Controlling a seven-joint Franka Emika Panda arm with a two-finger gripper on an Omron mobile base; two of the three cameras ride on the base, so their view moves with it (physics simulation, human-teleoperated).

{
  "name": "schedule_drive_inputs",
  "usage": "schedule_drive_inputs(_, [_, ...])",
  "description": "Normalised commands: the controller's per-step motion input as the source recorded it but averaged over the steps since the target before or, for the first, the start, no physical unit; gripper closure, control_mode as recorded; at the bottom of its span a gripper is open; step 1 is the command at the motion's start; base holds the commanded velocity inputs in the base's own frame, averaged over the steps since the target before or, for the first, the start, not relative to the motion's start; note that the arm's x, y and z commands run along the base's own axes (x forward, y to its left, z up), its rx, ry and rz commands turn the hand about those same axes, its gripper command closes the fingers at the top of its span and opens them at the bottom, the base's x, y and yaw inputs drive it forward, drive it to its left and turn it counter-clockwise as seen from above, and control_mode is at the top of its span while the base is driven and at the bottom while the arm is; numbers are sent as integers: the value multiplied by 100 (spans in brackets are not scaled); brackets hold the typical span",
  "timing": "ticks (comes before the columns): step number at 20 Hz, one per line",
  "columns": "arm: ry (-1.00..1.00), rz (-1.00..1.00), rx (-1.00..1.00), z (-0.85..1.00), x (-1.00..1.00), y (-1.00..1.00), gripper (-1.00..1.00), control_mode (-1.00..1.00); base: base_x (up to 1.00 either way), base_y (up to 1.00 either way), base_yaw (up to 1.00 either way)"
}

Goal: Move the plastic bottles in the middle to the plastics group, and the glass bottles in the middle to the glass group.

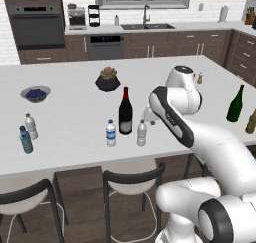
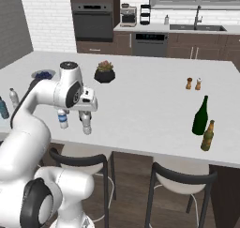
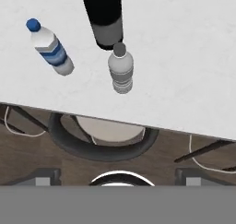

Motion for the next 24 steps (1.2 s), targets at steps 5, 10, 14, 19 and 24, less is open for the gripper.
schedule_drive_inputs(5, [1, 17, -1, -43, 82, 18, -100, -100, 0, 0, 0])
schedule_drive_inputs(10, [0, 12, -7, -26, 53, 13, -100, -100, 0, 0, 0])
schedule_drive_inputs(14, [4, 2, -10, -15, 49, 1, -100, -100, 0, 0, 0])
schedule_drive_inputs(19, [3, 0, -9, -18, 34, 8, -100, -100, 0, 0, 0])
schedule_drive_inputs(24, [1, 0, 0, -22, 34, 5, -100, -100, 0, 0, 0])
